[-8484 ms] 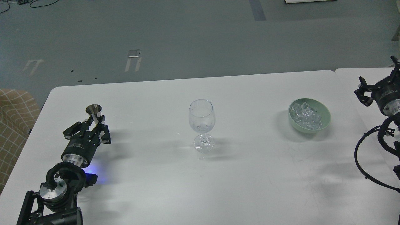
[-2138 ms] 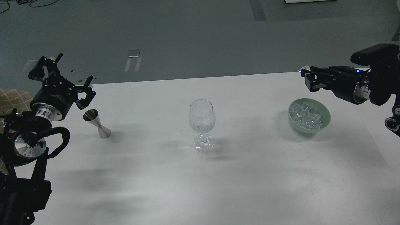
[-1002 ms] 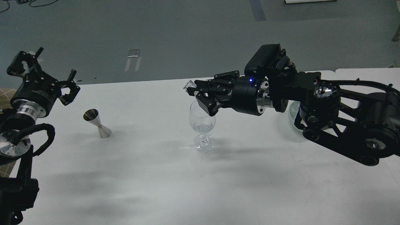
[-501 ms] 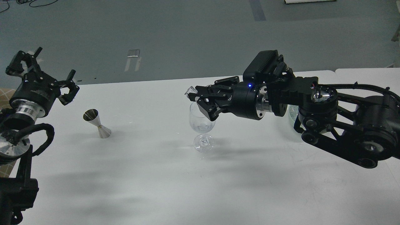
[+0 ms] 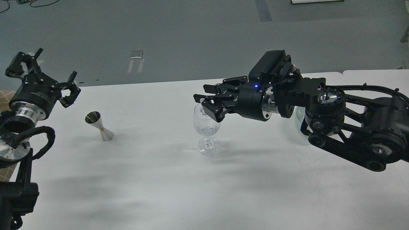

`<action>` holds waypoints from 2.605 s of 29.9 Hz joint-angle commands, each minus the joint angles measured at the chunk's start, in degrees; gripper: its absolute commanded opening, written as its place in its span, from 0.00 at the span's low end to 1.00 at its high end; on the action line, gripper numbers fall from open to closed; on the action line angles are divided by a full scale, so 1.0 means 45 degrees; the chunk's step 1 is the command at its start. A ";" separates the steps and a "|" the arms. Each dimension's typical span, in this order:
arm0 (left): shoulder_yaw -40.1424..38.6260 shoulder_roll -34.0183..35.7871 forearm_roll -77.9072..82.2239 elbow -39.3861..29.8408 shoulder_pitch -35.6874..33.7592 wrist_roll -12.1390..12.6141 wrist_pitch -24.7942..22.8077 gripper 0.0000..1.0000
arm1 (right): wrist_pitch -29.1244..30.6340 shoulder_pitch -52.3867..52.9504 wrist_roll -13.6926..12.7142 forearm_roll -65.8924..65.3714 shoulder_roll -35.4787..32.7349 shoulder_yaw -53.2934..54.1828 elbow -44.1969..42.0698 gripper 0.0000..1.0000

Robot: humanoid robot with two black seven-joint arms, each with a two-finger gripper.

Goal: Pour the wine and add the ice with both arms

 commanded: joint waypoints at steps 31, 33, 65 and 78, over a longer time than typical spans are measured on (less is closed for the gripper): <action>0.0118 0.0820 0.0064 0.0177 -0.0321 -0.0093 -0.1107 0.98 | -0.0293 -0.1978 0.0039 1.0585 0.3456 1.0294 -0.3753 1.00; 0.0078 0.0800 0.0065 0.0158 -0.0321 -0.0560 -0.1146 0.98 | -0.0332 -0.1939 0.0077 1.1816 0.3456 1.0526 -0.4552 1.00; 0.0957 0.0018 -0.0092 0.3321 -0.1843 -0.1989 -0.2299 0.98 | 0.0019 -0.2270 0.0136 2.1199 0.4218 1.2697 -1.1589 1.00; 0.1503 -0.0216 -0.0053 0.5039 -0.3679 -0.2009 -0.2319 0.98 | 0.0234 -0.2193 0.0156 2.1141 0.4218 1.2580 -1.1413 1.00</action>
